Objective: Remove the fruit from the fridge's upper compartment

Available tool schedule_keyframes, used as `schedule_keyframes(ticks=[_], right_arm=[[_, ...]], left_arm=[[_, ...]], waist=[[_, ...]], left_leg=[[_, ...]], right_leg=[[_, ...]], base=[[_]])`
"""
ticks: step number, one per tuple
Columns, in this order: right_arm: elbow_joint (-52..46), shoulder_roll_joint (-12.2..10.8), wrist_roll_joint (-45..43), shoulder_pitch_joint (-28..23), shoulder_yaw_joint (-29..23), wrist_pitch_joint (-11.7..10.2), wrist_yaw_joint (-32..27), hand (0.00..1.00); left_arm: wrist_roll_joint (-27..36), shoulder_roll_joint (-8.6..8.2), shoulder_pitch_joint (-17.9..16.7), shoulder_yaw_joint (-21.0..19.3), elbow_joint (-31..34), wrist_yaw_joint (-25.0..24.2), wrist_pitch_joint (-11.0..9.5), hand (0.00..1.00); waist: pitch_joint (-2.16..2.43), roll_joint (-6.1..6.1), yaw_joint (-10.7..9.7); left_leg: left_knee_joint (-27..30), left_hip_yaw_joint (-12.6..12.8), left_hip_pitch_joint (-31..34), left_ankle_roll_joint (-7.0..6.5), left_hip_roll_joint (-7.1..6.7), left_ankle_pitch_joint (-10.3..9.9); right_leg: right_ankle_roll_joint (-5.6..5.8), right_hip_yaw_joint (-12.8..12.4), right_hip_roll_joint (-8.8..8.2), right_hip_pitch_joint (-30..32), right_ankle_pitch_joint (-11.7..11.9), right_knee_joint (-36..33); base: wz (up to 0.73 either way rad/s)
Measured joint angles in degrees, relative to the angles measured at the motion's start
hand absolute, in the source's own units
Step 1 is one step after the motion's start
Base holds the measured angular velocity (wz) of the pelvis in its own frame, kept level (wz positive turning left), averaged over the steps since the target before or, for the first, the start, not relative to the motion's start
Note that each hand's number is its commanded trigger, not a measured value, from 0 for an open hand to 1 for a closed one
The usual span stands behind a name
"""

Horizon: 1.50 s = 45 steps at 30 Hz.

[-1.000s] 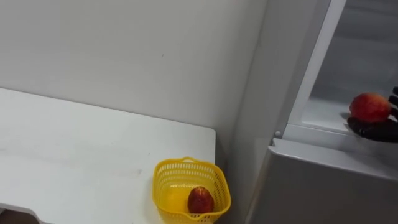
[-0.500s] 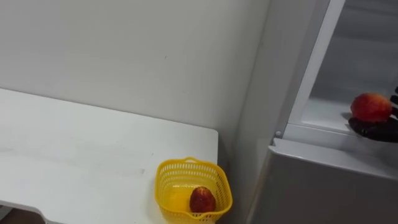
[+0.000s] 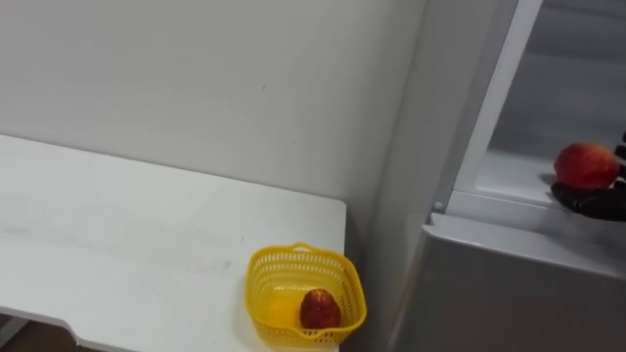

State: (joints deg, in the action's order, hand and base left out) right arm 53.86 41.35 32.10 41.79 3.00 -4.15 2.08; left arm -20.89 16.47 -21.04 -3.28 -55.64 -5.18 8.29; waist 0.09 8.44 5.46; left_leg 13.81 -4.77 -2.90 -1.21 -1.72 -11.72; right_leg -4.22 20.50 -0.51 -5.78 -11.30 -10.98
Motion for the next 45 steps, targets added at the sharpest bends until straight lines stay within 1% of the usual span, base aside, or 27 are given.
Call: schedule_keyframes(ticks=[7, 10, 12, 15, 16, 17, 19, 25, 26, 27, 28, 29, 38, 42, 45], right_arm=[[0.00, 0.02, -1.22, 0.00, 0.29, -0.01, 0.15, 1.00], [0.02, 0.16, -1.65, 0.00, 0.25, 0.00, 0.07, 1.00], [0.00, 0.20, -1.74, 0.15, 0.28, -0.05, -0.02, 1.00], [-0.06, 0.21, -1.85, 0.75, 0.21, -0.03, -0.09, 1.00], [-0.05, 0.23, -1.81, 1.13, 0.21, 0.03, -0.14, 1.00], [-0.02, 0.23, -1.82, 1.97, 0.41, 0.12, -0.14, 1.00], [-0.03, 0.28, -1.91, 2.36, 0.62, 0.00, -0.14, 1.00], [-0.08, 0.96, -2.43, 3.15, 2.54, 0.01, 0.64, 1.00], [-0.09, 0.96, -2.43, 3.15, 2.53, 0.01, 0.64, 0.87], [-0.08, 0.96, -2.44, 3.15, 2.54, 0.06, 0.65, 0.23], [-0.08, 0.96, -2.45, 3.15, 2.54, 0.08, 0.64, 0.02], [-0.08, 0.95, -2.59, 3.15, 2.53, 0.11, 0.65, 0.00], [-0.11, 1.07, -3.46, 3.22, 2.47, 0.38, 1.09, 0.00], [-0.11, 1.09, -3.65, 3.36, 2.48, 0.45, 1.68, 0.00], [-0.11, 1.09, -3.63, 3.86, 2.49, 0.48, 1.80, 0.00]], left_arm=[[-0.05, 0.09, 0.83, 0.01, 0.01, -0.73, -0.01, 0.00], [-0.03, 0.14, 1.21, 0.02, 0.02, -1.23, -0.02, 0.00], [-0.03, 0.31, 1.31, 0.06, 0.02, -1.64, -0.02, 0.00], [-0.04, 0.43, 1.40, 0.09, 0.01, -2.11, -0.02, 0.00], [-0.04, 0.43, 1.52, 0.11, 0.02, -2.25, -0.02, 0.00], [-0.03, 0.44, 1.68, 0.11, 0.06, -2.43, -0.05, 0.00], [-0.03, 0.55, 1.69, 0.12, 0.05, -2.50, -0.05, 0.00], [-0.04, 0.55, 2.03, 0.15, 0.04, -2.82, 0.02, 0.00], [-0.04, 0.55, 2.29, 0.15, 0.02, -2.85, 0.02, 0.00], [-0.04, 0.55, 2.53, 0.15, 0.02, -2.87, 0.02, 0.00], [-0.04, 0.55, 2.62, 0.15, 0.02, -2.87, 0.02, 0.00], [-0.04, 0.55, 2.69, 0.16, 0.03, -2.87, 0.02, 0.00], [-0.05, 0.55, 2.74, 0.20, 0.01, -3.32, 0.17, 0.00], [-0.04, 0.48, 2.80, 0.20, 0.03, -3.30, 0.18, 0.00], [-0.05, 0.44, 2.87, 0.20, 0.03, -3.28, 0.20, 0.00]], waist=[[-0.05, 0.43, 0.70], [-0.16, 0.69, 1.09], [-0.35, 1.02, 1.33], [-0.43, 1.41, 1.44], [-0.43, 1.41, 1.54], [-0.57, 1.34, 1.80], [-0.56, 1.35, 2.27], [-0.60, 1.45, 2.34], [-0.60, 1.44, 2.37], [-0.60, 1.43, 2.43], [-0.60, 1.42, 2.46], [-0.61, 1.40, 2.51], [-0.58, 1.22, 2.66], [-0.49, 0.63, 2.67], [-0.57, 0.05, 2.67]], left_leg=[[-0.25, -0.15, 0.15, 0.51, 0.09, 0.43], [-0.25, -0.17, 0.41, 0.67, 0.08, 0.59], [-0.25, -0.20, 0.49, 0.78, 0.06, 0.66], [-0.26, -0.22, 1.06, 0.93, 0.06, 0.73], [-0.25, -0.21, 1.28, 0.97, 0.06, 0.76], [-0.28, -0.22, 1.41, 1.02, 0.07, 0.81], [-0.25, -0.34, 1.37, 1.04, 0.04, 0.82], [-0.24, -0.47, 1.06, 1.06, 0.03, 0.83], [-0.26, -0.47, 1.06, 1.06, 0.03, 0.83], [-0.26, -0.48, 1.06, 1.06, 0.03, 0.83], [-0.27, -0.47, 1.06, 1.06, 0.03, 0.83], [-0.29, -0.44, 1.05, 1.06, 0.04, 0.83], [-1.20, -0.17, 0.72, 1.07, 0.09, 0.82], [-1.17, -0.28, 0.18, 1.07, 0.07, 0.81], [-1.23, -0.29, 0.19, 1.07, 0.08, 0.81]], right_leg=[[-0.61, -0.03, -0.06, 0.68, -0.44, -0.95], [-0.80, 0.04, -0.06, 0.95, -0.55, -1.21], [-0.85, 0.16, -0.12, 1.19, -0.92, -1.66], [-1.07, 0.24, -0.01, 1.68, -0.93, -1.69], [-1.15, 0.26, -0.01, 1.66, -0.89, -1.69], [-1.28, 0.30, 0.02, 1.78, -0.79, -1.67], [-1.26, 0.45, 0.04, 1.67, -0.91, -1.53], [-1.18, 0.66, 0.14, 1.01, -1.02, -0.60], [-1.18, 0.66, 0.14, 1.02, -1.02, -0.60], [-1.18, 0.67, 0.15, 1.03, -1.02, -0.61], [-1.18, 0.66, 0.15, 1.03, -1.02, -0.61], [-1.18, 0.66, 0.16, 1.03, -1.03, -0.62], [-1.18, 0.61, 0.20, 1.05, -1.02, -0.65], [-1.17, 0.60, 0.21, 0.81, -1.03, -0.58], [-1.18, 0.61, 0.21, 0.82, -1.03, -0.67]], base=[[0.01], [0.00], [0.04], [0.01], [0.00], [0.03], [0.06], [0.01], [0.00], [0.00], [0.00], [0.00], [0.00], [0.00], [0.00]])
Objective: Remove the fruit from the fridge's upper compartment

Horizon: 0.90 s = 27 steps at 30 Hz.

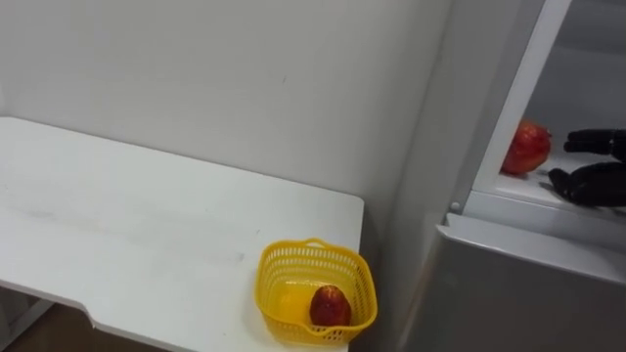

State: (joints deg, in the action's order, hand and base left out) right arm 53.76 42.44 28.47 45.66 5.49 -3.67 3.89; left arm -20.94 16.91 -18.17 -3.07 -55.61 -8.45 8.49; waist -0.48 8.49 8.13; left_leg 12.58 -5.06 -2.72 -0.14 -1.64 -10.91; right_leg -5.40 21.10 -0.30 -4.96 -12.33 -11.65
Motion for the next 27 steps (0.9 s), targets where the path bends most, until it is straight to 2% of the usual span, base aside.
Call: schedule_keyframes(ticks=[4, 11, 14, 18, 21, 27], right_arm=[[0.00, 0.17, 0.08, 0.40, 0.00, 0.02, 0.64, 0.00], [0.06, 0.20, 0.18, 0.45, 0.01, 0.09, 1.08, 0.00], [0.12, 0.19, 0.61, 0.50, 0.02, 0.94, 1.09, 0.00], [0.35, 0.18, 2.72, 0.50, 0.04, 2.54, 1.13, 0.00], [0.66, 0.14, 3.27, 0.52, 0.14, 2.78, 1.61, 0.00], [0.49, 0.14, 3.41, 0.53, 0.22, 2.84, 2.43, 0.00]], left_arm=[[0.01, 0.01, 0.01, -0.03, 0.00, 0.01, 0.08, 0.00], [0.01, 0.00, 0.12, -0.02, 0.07, -0.06, 0.20, 0.00], [0.01, 0.00, -0.06, -0.06, 0.32, 0.11, 0.20, 0.00], [0.02, 0.00, -0.23, -0.06, 0.31, 0.18, 0.20, 0.00], [0.03, -0.07, -0.20, -0.07, 0.21, 0.18, 0.14, 0.00], [0.06, -0.33, -0.13, -0.20, 0.16, 0.50, -0.32, 0.00]], waist=[[0.05, -0.47, -0.01], [0.13, -0.38, -0.03], [0.25, 0.19, -0.02], [0.15, 1.28, 0.00], [0.03, 1.85, 0.06], [0.17, 2.16, 0.28]], left_leg=[[-0.03, 0.00, 0.11, 0.00, 0.04, 0.00], [0.17, 0.15, 0.02, 0.00, 0.00, 0.01], [0.15, 0.14, -0.11, 0.10, -0.02, 0.18], [0.16, 0.15, -0.16, 0.18, 0.02, 0.24], [0.13, 0.21, -0.40, 0.18, 0.04, 0.24], [0.15, -0.15, 0.04, 0.20, 0.03, 0.25]], right_leg=[[-0.01, 0.02, 0.00, 0.12, -0.02, -0.05], [-0.03, -0.01, -0.01, 0.00, -0.01, -0.07], [-0.04, 0.00, -0.03, -0.14, -0.01, -0.06], [-0.15, 0.04, 0.00, -0.02, -0.10, 0.05], [-0.16, 0.04, 0.02, -0.14, -0.12, 0.10], [-0.18, 0.21, -0.02, -0.17, -0.18, -0.03]], base=[[0.00], [0.00], [0.00], [0.00], [0.00], [0.00]])
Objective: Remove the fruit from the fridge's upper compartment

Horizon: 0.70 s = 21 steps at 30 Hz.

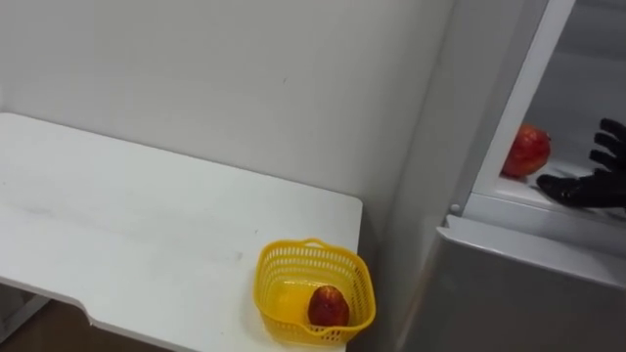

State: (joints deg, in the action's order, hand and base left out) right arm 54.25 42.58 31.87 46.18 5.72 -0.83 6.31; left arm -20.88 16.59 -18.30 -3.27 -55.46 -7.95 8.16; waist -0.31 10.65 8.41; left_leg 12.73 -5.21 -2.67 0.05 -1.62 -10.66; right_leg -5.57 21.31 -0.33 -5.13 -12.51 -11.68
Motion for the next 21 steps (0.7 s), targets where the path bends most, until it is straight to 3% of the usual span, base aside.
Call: schedule_keyframes(ticks=[11, 21], right_arm=[[-9.52, -1.33, -0.53, -0.11, 5.61, 1.11, 1.31, 0.00], [-10.47, -1.57, -0.78, -0.12, 7.76, 1.18, 0.14, 0.00]], left_arm=[[0.03, 0.08, -0.06, -0.48, 0.09, -0.16, -0.07, 0.00], [0.02, 0.08, 0.67, -0.44, -0.07, 0.80, -1.13, 0.00]], waist=[[0.26, 0.43, 0.59], [0.00, 0.05, 1.48]], left_leg=[[0.02, 0.30, -0.61, 0.11, 0.13, 0.06], [0.01, 0.31, -0.99, 0.13, 0.56, 0.05]], right_leg=[[-0.06, -0.06, 0.00, -0.01, -0.10, 0.09], [-0.33, -0.74, 0.13, -0.66, -0.29, -0.30]], base=[[-0.01], [-0.04]])
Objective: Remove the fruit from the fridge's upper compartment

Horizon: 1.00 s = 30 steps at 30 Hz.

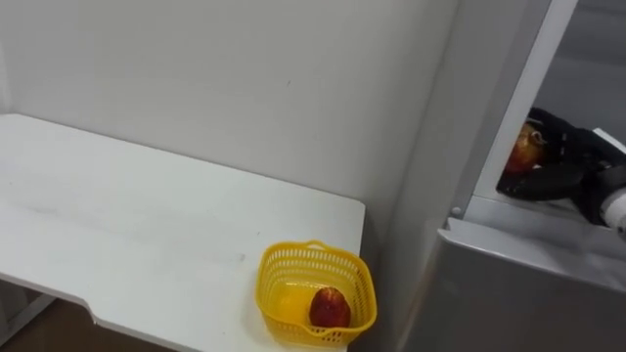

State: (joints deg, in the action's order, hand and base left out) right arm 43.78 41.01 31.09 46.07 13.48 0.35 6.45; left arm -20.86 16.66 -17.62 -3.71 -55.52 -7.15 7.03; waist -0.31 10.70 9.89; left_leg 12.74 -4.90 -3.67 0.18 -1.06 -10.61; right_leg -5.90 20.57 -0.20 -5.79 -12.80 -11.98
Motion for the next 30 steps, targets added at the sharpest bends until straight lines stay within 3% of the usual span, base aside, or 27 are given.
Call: schedule_keyframes(ticks=[3, 4, 14, 23, 30], right_arm=[[-0.37, -0.17, -0.04, 0.00, 0.38, 0.00, -0.10, 0.00], [-0.48, -0.33, -0.13, 0.00, 0.38, 0.00, -0.20, 1.00], [-1.91, -1.46, -0.15, 0.02, 0.42, 0.12, -4.95, 1.00], [-2.19, -1.42, 0.24, 0.02, 0.01, 0.12, -5.08, 1.00], [-2.14, -1.37, 5.14, -0.07, 0.01, 0.34, -4.23, 1.00]], left_arm=[[0.00, 0.00, 0.01, 0.00, -0.01, 0.25, 0.01, 0.00], [-0.02, 0.00, -0.02, 0.00, -0.01, 0.27, 0.01, 0.00], [0.01, 0.00, -0.06, 0.61, 0.16, 0.02, 0.64, 0.00], [0.00, -0.03, 0.14, 0.61, 0.16, 0.41, 0.60, 0.00], [-0.06, -0.03, 0.41, 0.55, 0.12, 0.37, 0.02, 0.00]], waist=[[0.00, 0.00, 0.08], [-0.01, -0.01, 0.09], [0.12, -1.06, 0.46], [0.32, -0.70, 0.81], [0.01, -0.43, -0.17]], left_leg=[[-0.01, 0.02, -0.10, 0.07, 0.14, 0.04], [-0.01, 0.02, -0.13, 0.09, 0.16, 0.04], [0.88, -0.02, 0.03, 0.16, 0.30, 0.07], [0.81, 0.20, -0.15, 0.18, 0.39, 0.08], [-0.07, 0.22, -0.78, 0.34, 0.43, 0.17]], right_leg=[[-0.18, -0.10, 0.16, -0.06, 0.02, 0.05], [-0.22, -0.13, 0.20, -0.09, 0.01, 0.05], [-0.85, -0.04, 0.40, -0.21, -0.25, 0.11], [-1.08, -0.13, 0.54, -0.53, -0.41, 0.17], [-1.00, -0.16, 0.51, -0.73, -0.45, 0.19]], base=[[0.00], [0.00], [0.00], [0.00], [0.00]])
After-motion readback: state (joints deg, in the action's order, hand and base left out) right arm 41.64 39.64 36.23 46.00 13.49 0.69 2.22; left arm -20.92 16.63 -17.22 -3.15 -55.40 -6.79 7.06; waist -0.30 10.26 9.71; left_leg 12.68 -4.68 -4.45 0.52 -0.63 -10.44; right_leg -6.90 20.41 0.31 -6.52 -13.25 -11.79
